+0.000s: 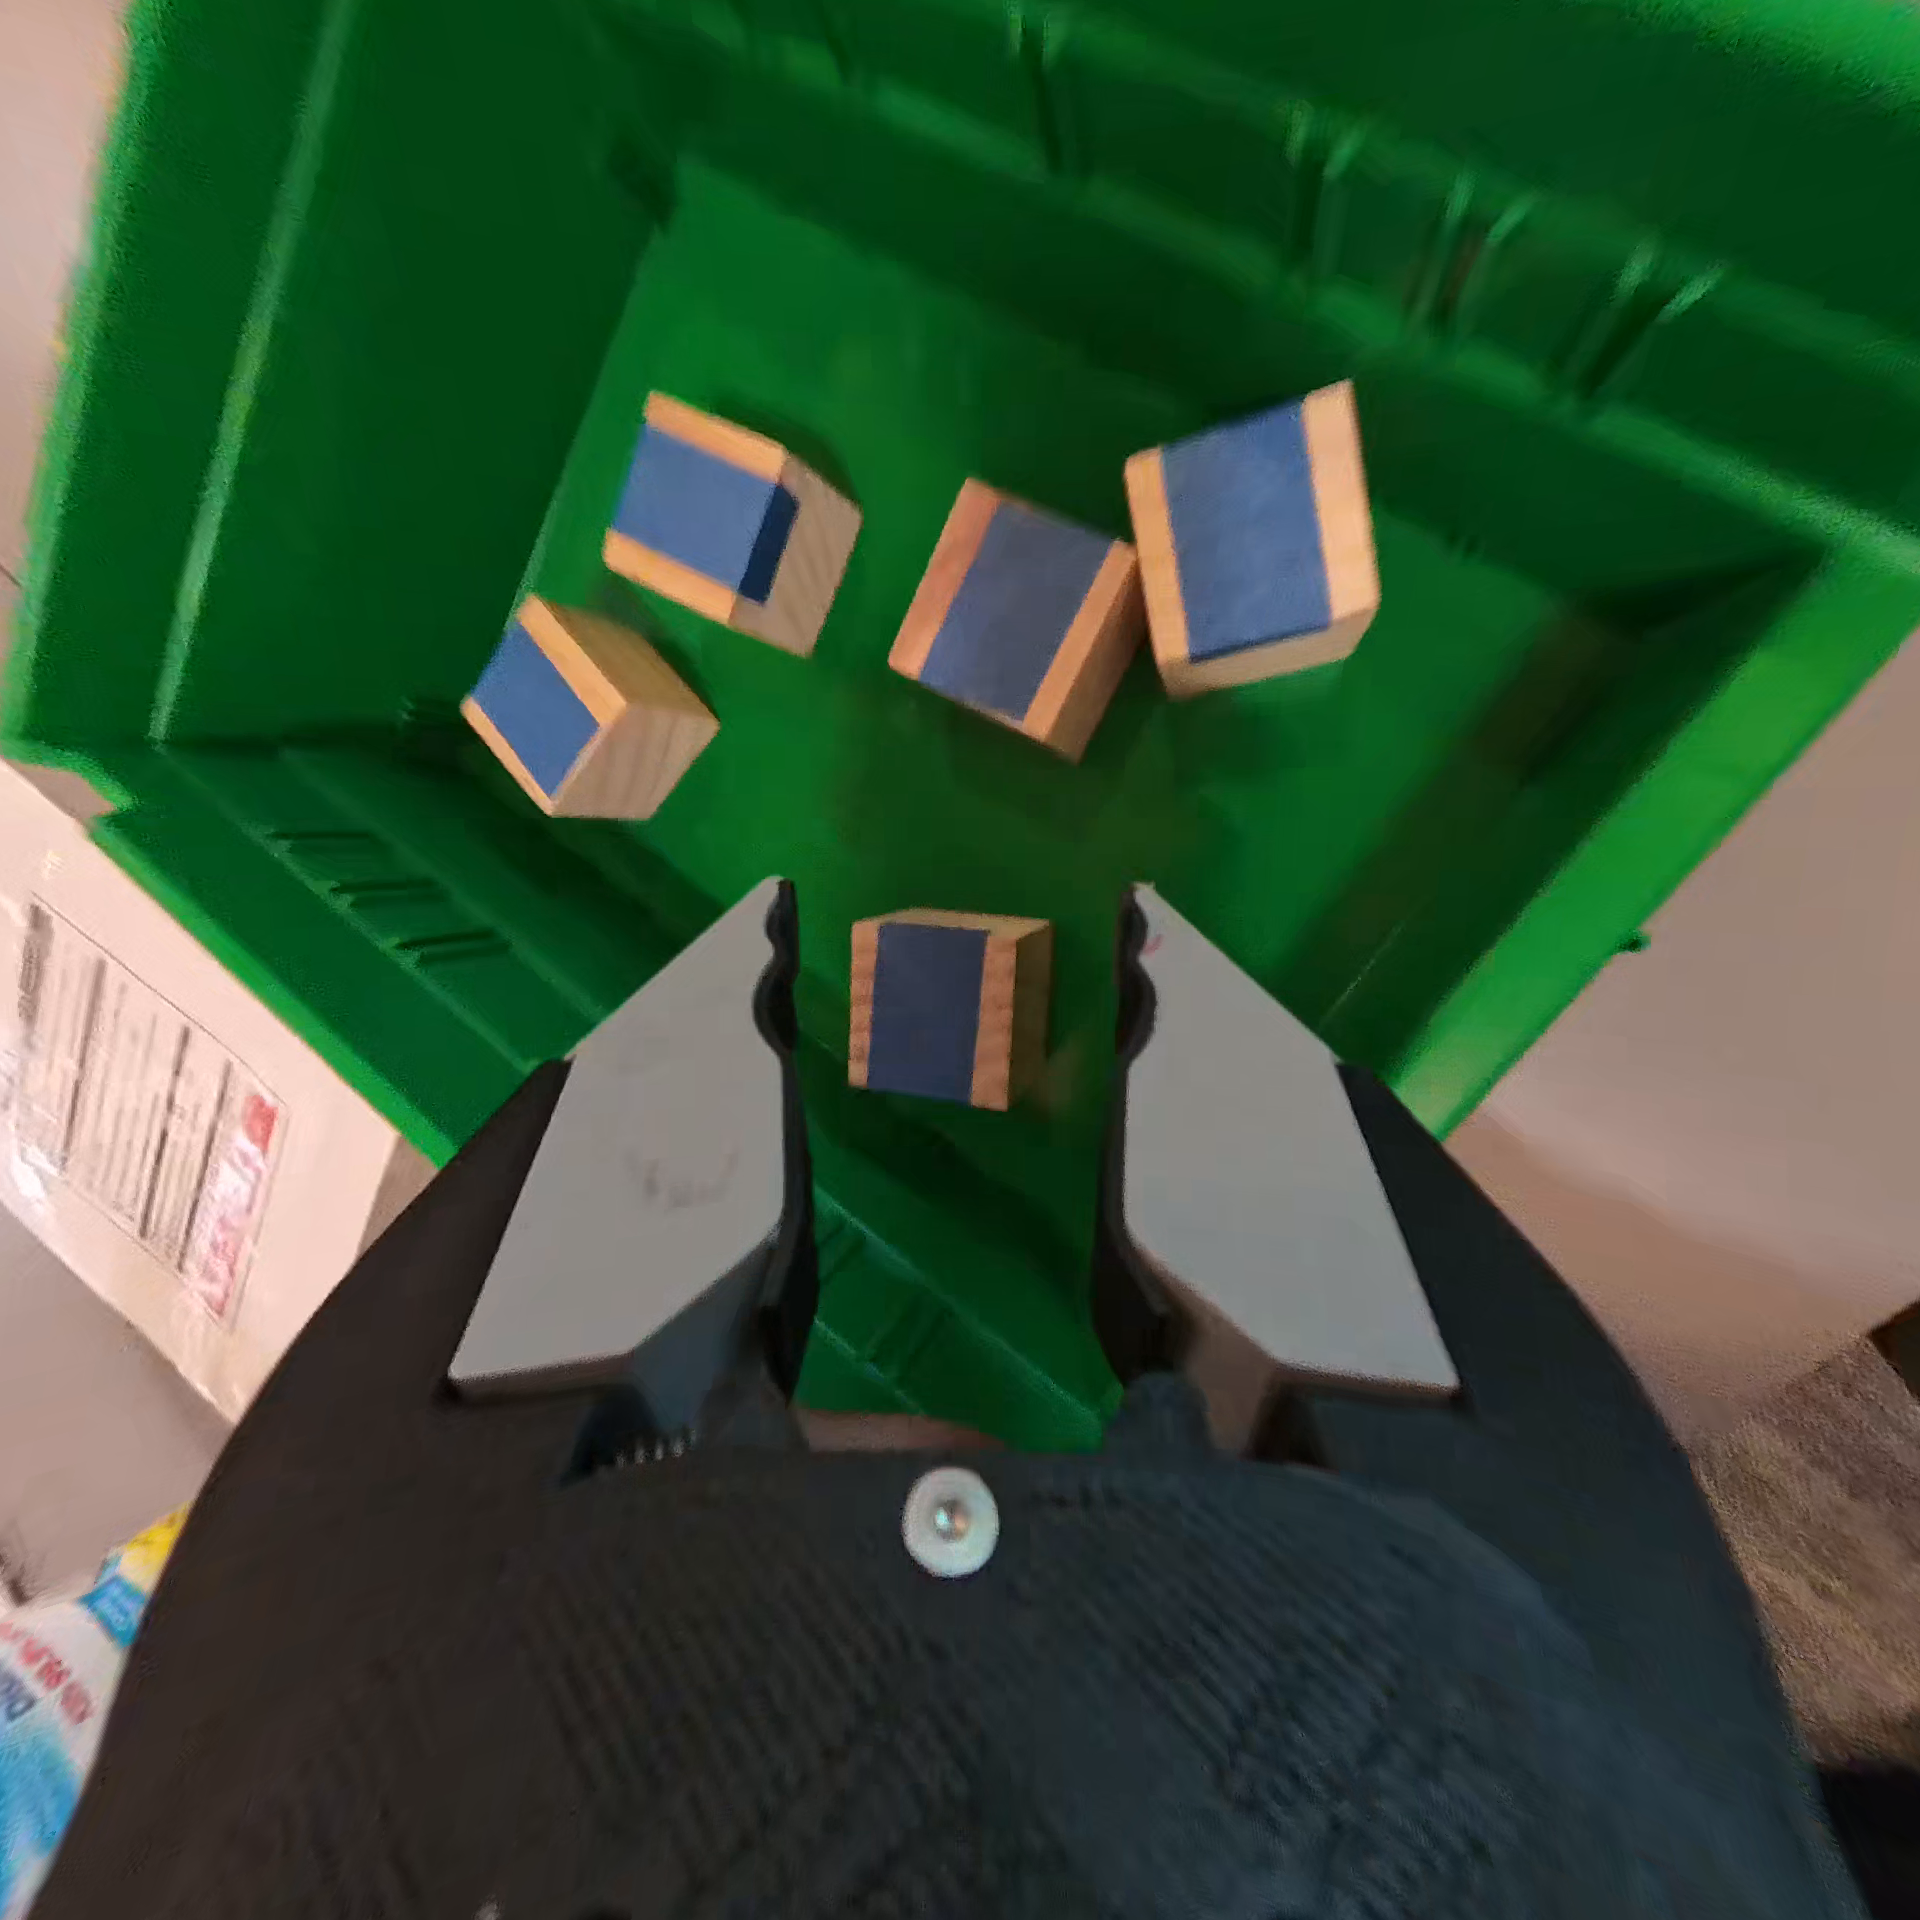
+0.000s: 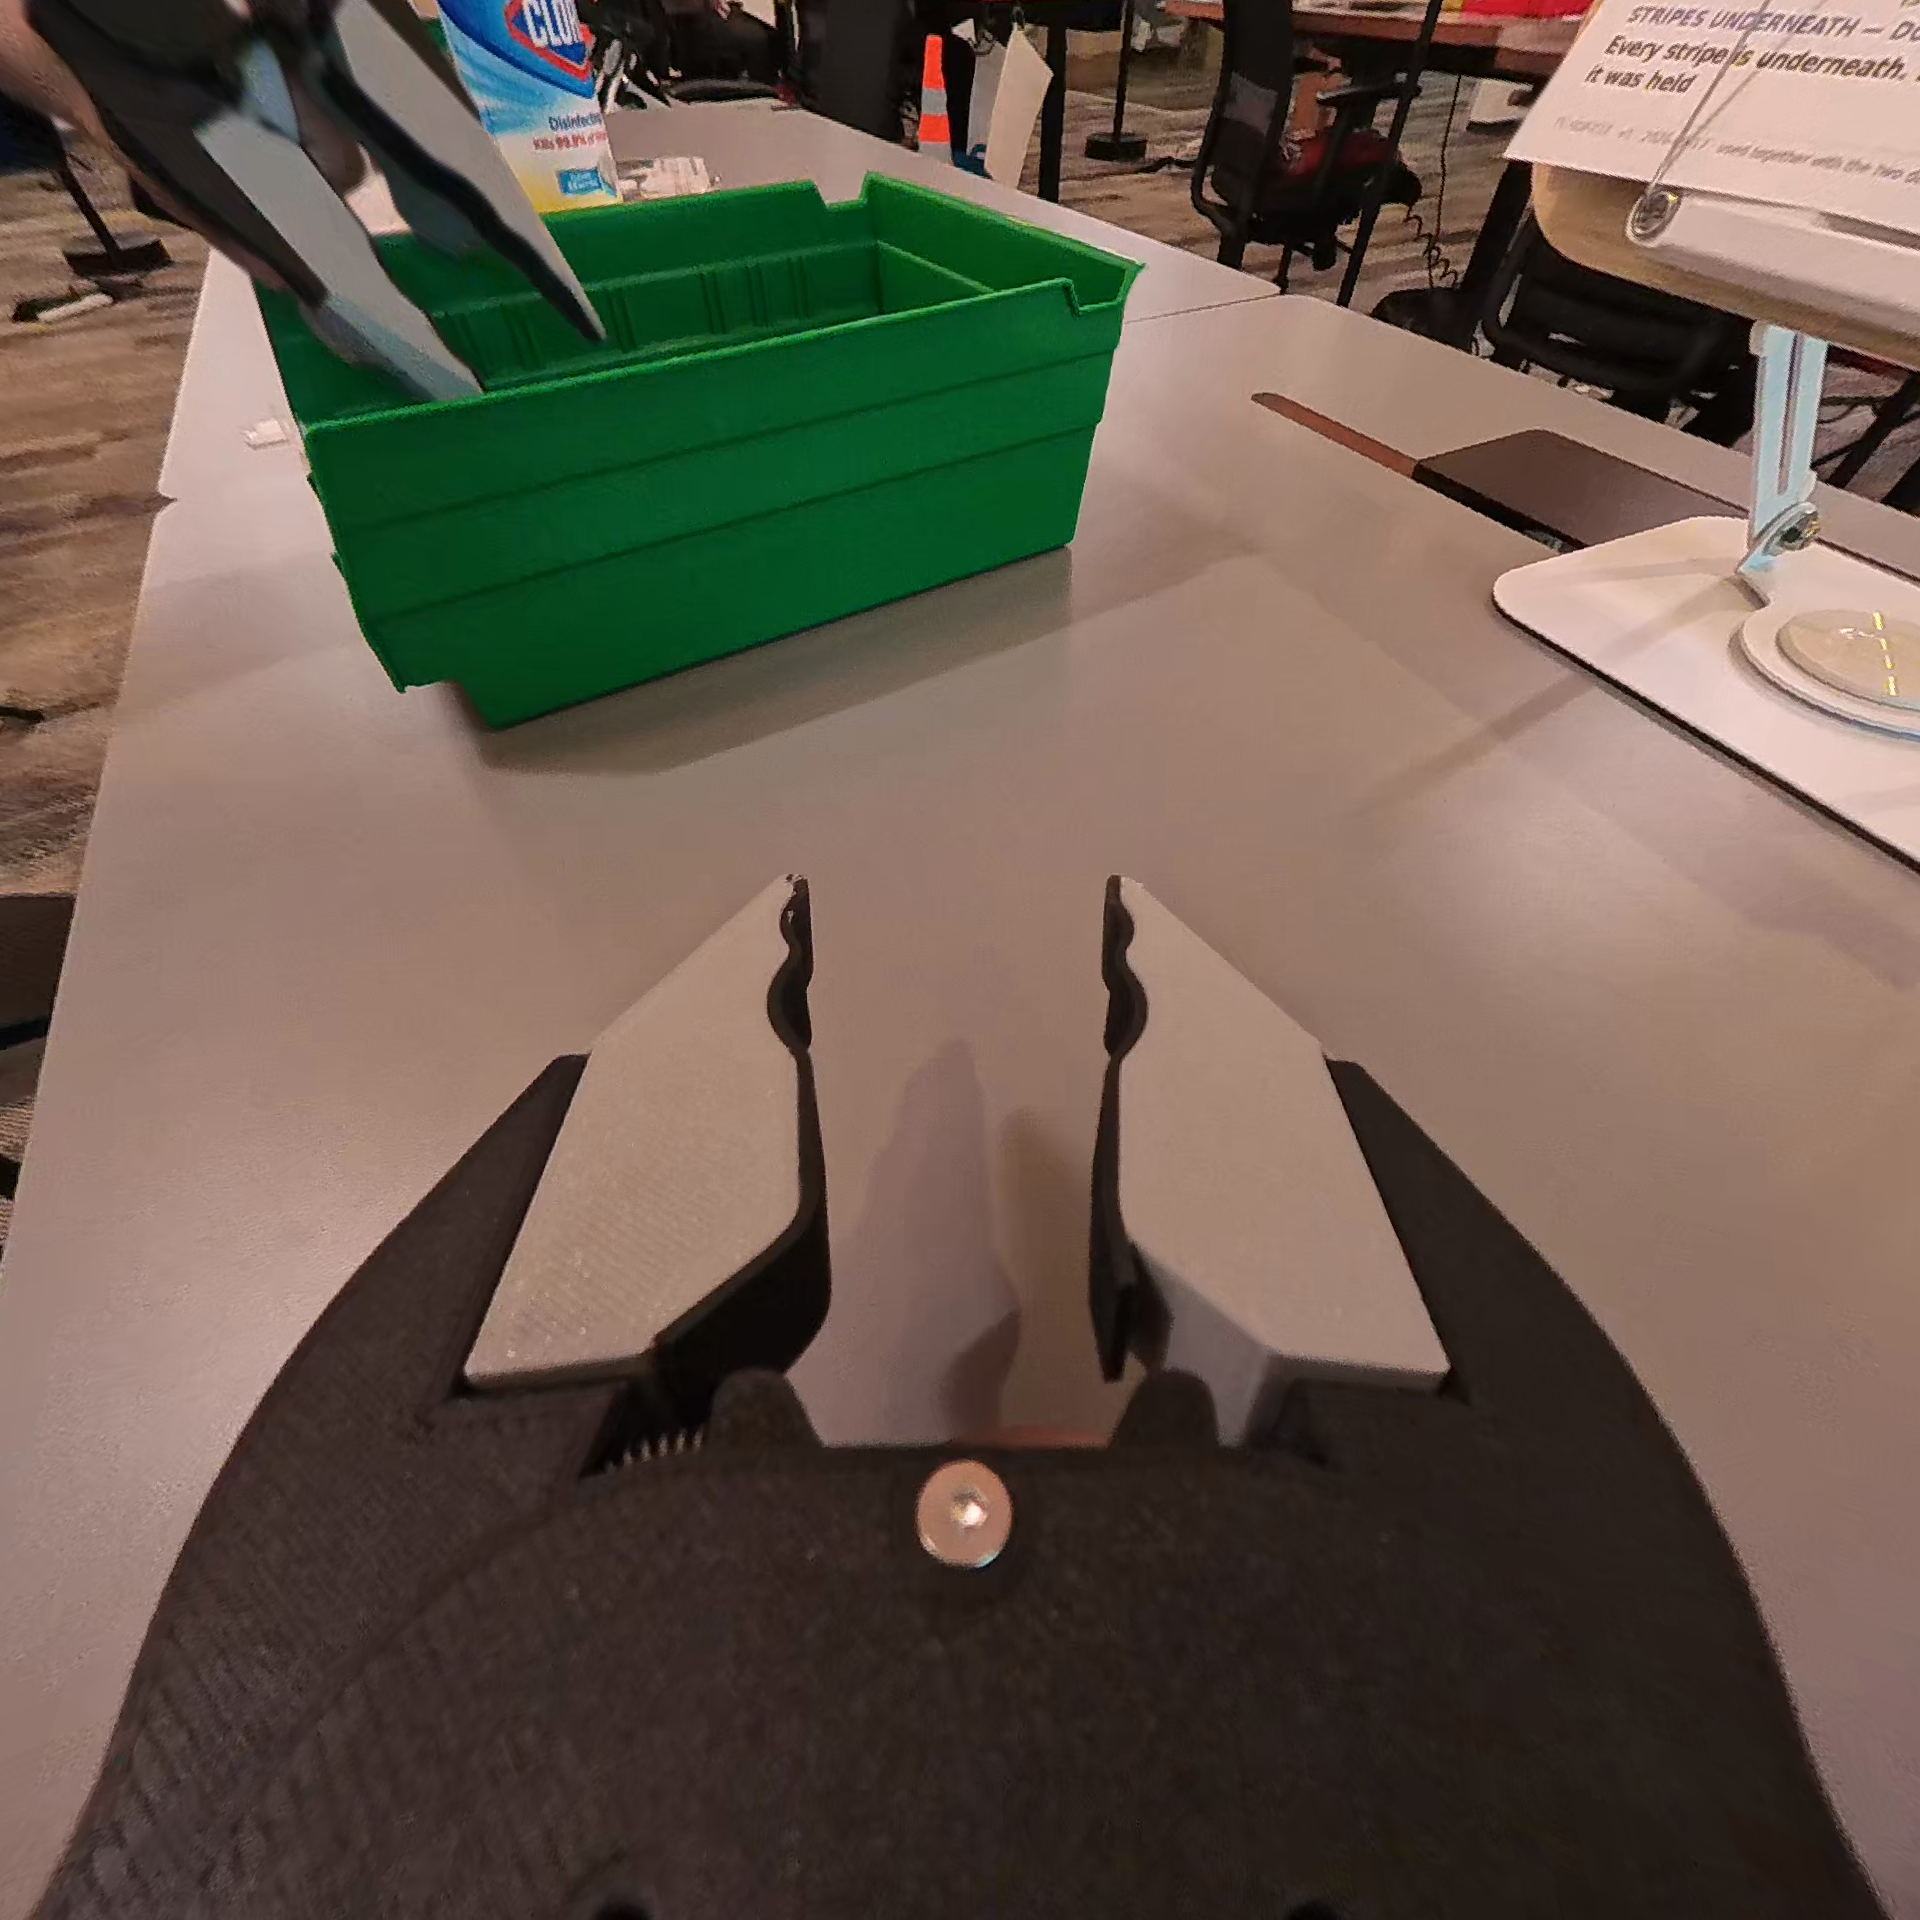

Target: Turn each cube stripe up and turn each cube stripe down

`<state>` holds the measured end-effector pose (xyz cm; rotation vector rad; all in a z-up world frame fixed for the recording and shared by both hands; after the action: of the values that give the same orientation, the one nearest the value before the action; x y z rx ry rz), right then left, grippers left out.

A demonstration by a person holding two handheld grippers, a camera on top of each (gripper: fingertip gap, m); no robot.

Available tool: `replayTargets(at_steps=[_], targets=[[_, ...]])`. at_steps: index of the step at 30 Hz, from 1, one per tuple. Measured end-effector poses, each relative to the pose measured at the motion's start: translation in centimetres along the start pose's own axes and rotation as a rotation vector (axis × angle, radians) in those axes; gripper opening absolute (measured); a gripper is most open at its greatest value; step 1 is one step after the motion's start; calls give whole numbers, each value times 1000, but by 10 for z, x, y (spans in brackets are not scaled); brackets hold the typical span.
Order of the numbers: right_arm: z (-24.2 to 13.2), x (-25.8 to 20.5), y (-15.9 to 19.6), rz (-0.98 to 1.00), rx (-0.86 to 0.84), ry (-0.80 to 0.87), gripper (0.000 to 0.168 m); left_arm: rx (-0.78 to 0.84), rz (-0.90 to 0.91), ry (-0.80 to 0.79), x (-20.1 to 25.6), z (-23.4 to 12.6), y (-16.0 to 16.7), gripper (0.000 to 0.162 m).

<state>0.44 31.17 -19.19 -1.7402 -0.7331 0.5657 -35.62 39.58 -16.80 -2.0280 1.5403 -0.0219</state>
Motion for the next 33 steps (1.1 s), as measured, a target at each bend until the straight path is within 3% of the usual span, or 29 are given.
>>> replayTargets(at_steps=[1, 6, 8, 10, 14, 16, 19, 22, 25, 29, 33], targets=[[0, 1, 0, 2, 1, 3, 54, -48, -6, 6, -1, 6, 5, 59], [-2, 1, -1, 3, 15, -5, 51, -320, 19, -4, -7, 27, 17, 54], [-1, 2, -1, 8, 14, -6, 50, -422, 77, -9, -11, 36, 23, 60], [0, 2, 0, 18, 6, -13, 50, -529, 120, 14, -13, 43, 32, 50], [0, 2, 2, 20, 0, -14, 50, -575, 214, 77, -13, 42, 27, 49], [0, 3, 2, 30, 2, -22, 50, -477, 252, 41, -14, 34, 13, 49], [-2, -1, -2, 54, 26, -80, 52, -256, 329, -166, -25, 9, -21, 48], [-5, -12, -9, 56, 61, -179, 57, 137, 335, -299, -1, -25, -80, 48], [-15, -29, -24, 71, 154, -331, 59, 528, 416, -285, 62, -49, -137, 49], [-28, -38, -38, 209, 241, -520, 63, 833, 515, -322, 135, -45, -180, 48], [-39, -28, -45, 343, 311, -578, 66, 947, 544, -390, 172, -19, -201, 48]])
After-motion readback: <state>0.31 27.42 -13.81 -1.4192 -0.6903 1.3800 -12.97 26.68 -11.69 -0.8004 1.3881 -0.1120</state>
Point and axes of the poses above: each gripper's, where its closed fingertips meet, z out along the fingers, y out of its underside, x = y × z across the jaws, the point moved 6 cm from there along -z, back along the fingers, and after that the axes turned 3 degrees about x, right-handed, at the moved point
